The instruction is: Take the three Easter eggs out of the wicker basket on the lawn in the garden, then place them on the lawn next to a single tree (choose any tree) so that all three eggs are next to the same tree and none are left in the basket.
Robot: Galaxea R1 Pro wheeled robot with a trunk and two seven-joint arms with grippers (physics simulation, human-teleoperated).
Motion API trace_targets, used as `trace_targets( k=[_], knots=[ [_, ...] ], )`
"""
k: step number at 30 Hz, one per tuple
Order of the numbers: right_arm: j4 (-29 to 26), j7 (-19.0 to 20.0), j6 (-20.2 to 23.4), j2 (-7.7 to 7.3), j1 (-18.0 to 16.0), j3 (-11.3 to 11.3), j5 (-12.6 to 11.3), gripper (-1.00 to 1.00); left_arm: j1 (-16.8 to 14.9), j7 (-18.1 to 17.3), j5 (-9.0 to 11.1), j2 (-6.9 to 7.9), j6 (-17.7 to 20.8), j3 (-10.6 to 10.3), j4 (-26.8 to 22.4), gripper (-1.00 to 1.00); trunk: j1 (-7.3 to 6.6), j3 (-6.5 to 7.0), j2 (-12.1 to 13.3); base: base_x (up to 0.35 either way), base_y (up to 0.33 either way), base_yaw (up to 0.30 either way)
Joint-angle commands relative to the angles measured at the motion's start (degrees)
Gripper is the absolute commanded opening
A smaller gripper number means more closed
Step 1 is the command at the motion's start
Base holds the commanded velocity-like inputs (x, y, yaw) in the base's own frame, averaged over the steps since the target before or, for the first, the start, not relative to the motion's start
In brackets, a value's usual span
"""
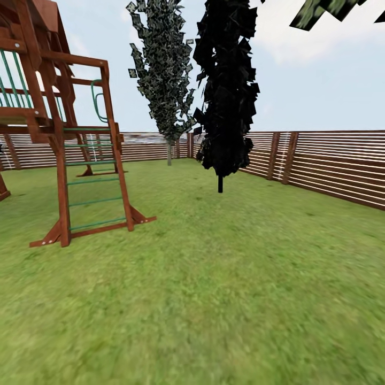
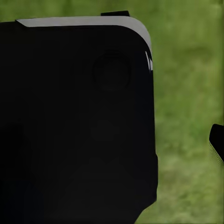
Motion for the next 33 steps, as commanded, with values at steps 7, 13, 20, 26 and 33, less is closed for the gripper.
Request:
trace_targets(
  k=[7,13,20,26,33],
  knots=[
    [0.18,-0.01,-0.22,0.01,-0.09,0.11,-0.59,1.00,0.04,0.04,0.01,0.00,0.01,0.03,-0.13,1.00,0.04,-0.05,-0.02,0.328,0.000,0.000],
    [0.18,0.16,-0.14,0.02,-0.09,0.20,-0.47,1.00,0.04,0.04,0.01,0.00,0.01,0.03,-0.13,1.00,0.04,-0.05,-0.02,0.328,0.000,0.000],
    [0.19,0.39,0.17,-0.20,-0.09,0.72,0.07,1.00,0.04,0.04,0.01,0.00,0.01,0.03,-0.13,1.00,0.04,-0.05,-0.02,0.328,0.000,0.000],
    [0.59,0.00,0.13,-0.42,-0.09,0.49,-0.37,1.00,0.04,0.04,0.01,0.00,0.01,0.03,-0.13,1.00,0.04,-0.05,-0.02,0.328,0.000,0.170],
    [0.62,0.21,0.19,-0.43,-0.09,0.45,-0.37,1.00,0.04,0.04,0.01,0.00,0.01,0.03,-0.12,1.00,0.04,-0.05,-0.02,0.328,0.000,0.105]
  ],
)
